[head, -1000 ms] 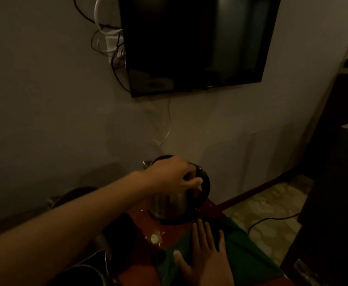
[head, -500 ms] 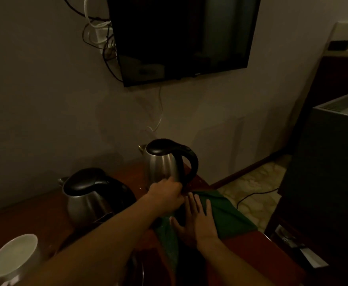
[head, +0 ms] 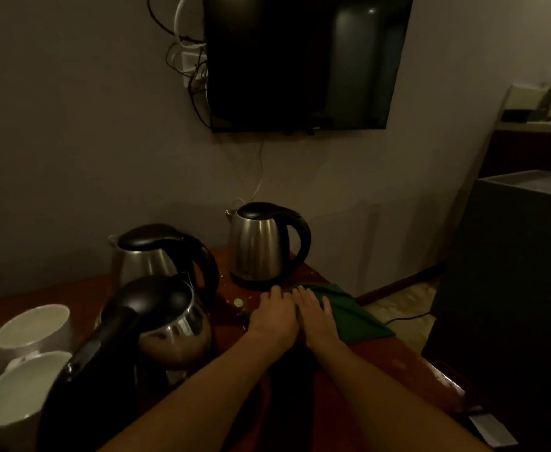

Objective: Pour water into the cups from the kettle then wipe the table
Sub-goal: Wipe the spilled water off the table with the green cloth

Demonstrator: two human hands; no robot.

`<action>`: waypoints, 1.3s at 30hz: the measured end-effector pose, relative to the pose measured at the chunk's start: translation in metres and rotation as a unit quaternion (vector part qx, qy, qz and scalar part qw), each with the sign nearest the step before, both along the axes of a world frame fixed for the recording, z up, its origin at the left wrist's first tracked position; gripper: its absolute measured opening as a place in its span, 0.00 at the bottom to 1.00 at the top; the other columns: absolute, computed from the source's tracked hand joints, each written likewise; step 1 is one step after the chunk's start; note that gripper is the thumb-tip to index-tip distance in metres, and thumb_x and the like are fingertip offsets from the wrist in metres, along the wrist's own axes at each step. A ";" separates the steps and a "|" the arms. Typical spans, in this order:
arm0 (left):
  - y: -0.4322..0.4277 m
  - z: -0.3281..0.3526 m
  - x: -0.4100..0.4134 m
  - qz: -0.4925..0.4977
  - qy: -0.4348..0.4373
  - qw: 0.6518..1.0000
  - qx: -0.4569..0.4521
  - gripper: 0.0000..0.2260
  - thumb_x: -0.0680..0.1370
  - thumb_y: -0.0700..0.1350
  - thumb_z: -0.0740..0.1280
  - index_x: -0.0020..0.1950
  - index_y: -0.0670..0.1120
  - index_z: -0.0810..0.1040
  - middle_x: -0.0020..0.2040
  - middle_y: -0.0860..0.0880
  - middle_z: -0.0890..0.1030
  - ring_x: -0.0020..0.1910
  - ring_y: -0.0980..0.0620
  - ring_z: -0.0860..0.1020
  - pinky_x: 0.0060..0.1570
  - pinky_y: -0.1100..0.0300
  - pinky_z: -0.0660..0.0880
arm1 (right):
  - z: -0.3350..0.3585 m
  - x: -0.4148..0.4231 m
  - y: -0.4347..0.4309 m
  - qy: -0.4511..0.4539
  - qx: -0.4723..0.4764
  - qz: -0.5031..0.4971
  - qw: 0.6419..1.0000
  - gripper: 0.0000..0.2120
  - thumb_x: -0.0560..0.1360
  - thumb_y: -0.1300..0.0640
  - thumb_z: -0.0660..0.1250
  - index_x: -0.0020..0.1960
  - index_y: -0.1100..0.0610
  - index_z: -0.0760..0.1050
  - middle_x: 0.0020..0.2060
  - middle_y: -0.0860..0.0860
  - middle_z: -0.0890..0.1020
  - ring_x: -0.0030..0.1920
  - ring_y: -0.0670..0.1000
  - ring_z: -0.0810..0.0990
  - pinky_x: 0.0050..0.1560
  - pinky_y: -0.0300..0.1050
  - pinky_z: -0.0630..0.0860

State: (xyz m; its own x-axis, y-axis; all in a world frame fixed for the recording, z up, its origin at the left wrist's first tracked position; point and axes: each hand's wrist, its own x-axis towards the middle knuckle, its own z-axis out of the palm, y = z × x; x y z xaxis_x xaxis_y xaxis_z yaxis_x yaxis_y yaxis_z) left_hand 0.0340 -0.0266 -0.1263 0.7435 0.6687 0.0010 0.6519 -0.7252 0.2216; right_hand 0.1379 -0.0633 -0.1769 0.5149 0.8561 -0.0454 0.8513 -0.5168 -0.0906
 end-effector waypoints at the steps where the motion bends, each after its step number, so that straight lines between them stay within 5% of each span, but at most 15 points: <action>1: -0.007 -0.002 0.001 0.005 -0.036 0.999 -0.009 0.19 0.83 0.42 0.60 0.74 0.42 0.65 0.71 0.42 0.67 0.69 0.42 0.68 0.66 0.50 0.70 | 0.003 0.002 0.001 0.047 0.041 0.000 0.998 0.34 0.84 0.50 0.57 0.81 0.56 0.40 0.81 0.51 0.44 0.81 0.51 0.43 0.79 0.56 0.40; 5: -0.022 -0.010 0.009 0.060 -0.179 0.978 -0.086 0.13 0.84 0.45 0.55 0.65 0.40 0.71 0.63 0.40 0.75 0.61 0.41 0.75 0.60 0.46 0.73 | 0.017 0.019 -0.002 0.330 0.210 -0.013 0.920 0.22 0.85 0.59 0.56 0.77 0.63 0.62 0.77 0.57 0.63 0.77 0.57 0.61 0.77 0.49 0.54; 9: -0.032 -0.026 0.017 0.066 -0.109 0.990 -0.059 0.20 0.85 0.52 0.53 0.71 0.43 0.68 0.71 0.41 0.70 0.70 0.42 0.68 0.71 0.46 0.64 | 0.010 0.049 -0.019 0.243 0.225 -0.017 0.943 0.13 0.82 0.60 0.58 0.61 0.62 0.76 0.65 0.58 0.77 0.62 0.56 0.77 0.63 0.48 0.73; 11: -0.034 -0.035 0.021 0.071 -0.049 0.995 -0.044 0.25 0.85 0.56 0.49 0.79 0.46 0.61 0.80 0.43 0.60 0.79 0.43 0.56 0.78 0.42 0.51 | 0.002 0.061 -0.021 0.185 0.174 -0.015 0.967 0.14 0.82 0.53 0.57 0.59 0.61 0.75 0.67 0.60 0.75 0.64 0.56 0.75 0.65 0.50 0.73; 15: -0.027 -0.046 0.026 0.078 0.019 0.996 -0.041 0.29 0.83 0.62 0.44 0.83 0.56 0.46 0.83 0.48 0.41 0.81 0.45 0.37 0.75 0.38 0.33 | -0.002 0.068 -0.018 0.080 0.065 0.012 0.995 0.33 0.83 0.41 0.49 0.80 0.61 0.53 0.81 0.57 0.51 0.80 0.56 0.50 0.79 0.53 0.49; 20: -0.008 -0.046 0.021 0.085 0.040 0.995 -0.036 0.30 0.80 0.68 0.43 0.81 0.63 0.44 0.83 0.50 0.40 0.81 0.45 0.36 0.74 0.37 0.31 | 0.005 0.062 -0.009 0.051 0.017 0.000 0.999 0.39 0.81 0.33 0.43 0.82 0.57 0.43 0.81 0.55 0.43 0.80 0.55 0.40 0.79 0.56 0.39; 34: 0.007 -0.054 0.022 0.100 0.006 0.995 -0.013 0.26 0.82 0.63 0.42 0.81 0.63 0.45 0.83 0.53 0.42 0.81 0.49 0.37 0.73 0.36 0.30 | -0.005 0.066 0.003 0.026 0.041 0.014 0.999 0.41 0.79 0.32 0.42 0.81 0.58 0.41 0.81 0.55 0.42 0.80 0.54 0.39 0.79 0.55 0.38; 37: 0.007 -0.056 0.021 0.095 0.001 0.995 -0.007 0.26 0.82 0.62 0.42 0.81 0.62 0.45 0.83 0.53 0.42 0.81 0.48 0.37 0.73 0.36 0.30 | -0.004 0.075 0.010 0.077 0.081 0.017 0.994 0.44 0.74 0.28 0.49 0.80 0.56 0.55 0.80 0.56 0.57 0.79 0.57 0.55 0.78 0.56 0.53; 39: 0.008 -0.057 0.022 0.092 -0.003 0.996 -0.002 0.27 0.82 0.62 0.43 0.81 0.62 0.45 0.83 0.53 0.42 0.81 0.48 0.37 0.73 0.36 0.30 | 0.006 0.081 0.014 0.174 0.194 -0.006 0.966 0.39 0.71 0.30 0.58 0.71 0.55 0.70 0.66 0.54 0.76 0.63 0.54 0.76 0.64 0.54 0.74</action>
State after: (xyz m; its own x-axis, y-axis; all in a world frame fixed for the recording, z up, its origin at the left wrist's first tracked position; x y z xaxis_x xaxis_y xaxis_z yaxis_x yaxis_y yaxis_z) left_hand 0.0561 -0.0182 -0.1833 0.6088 0.7933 0.0018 0.7720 -0.5930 0.2286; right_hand 0.2194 -0.0490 -0.1706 0.5357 0.8378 0.1056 0.7292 -0.3958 -0.5582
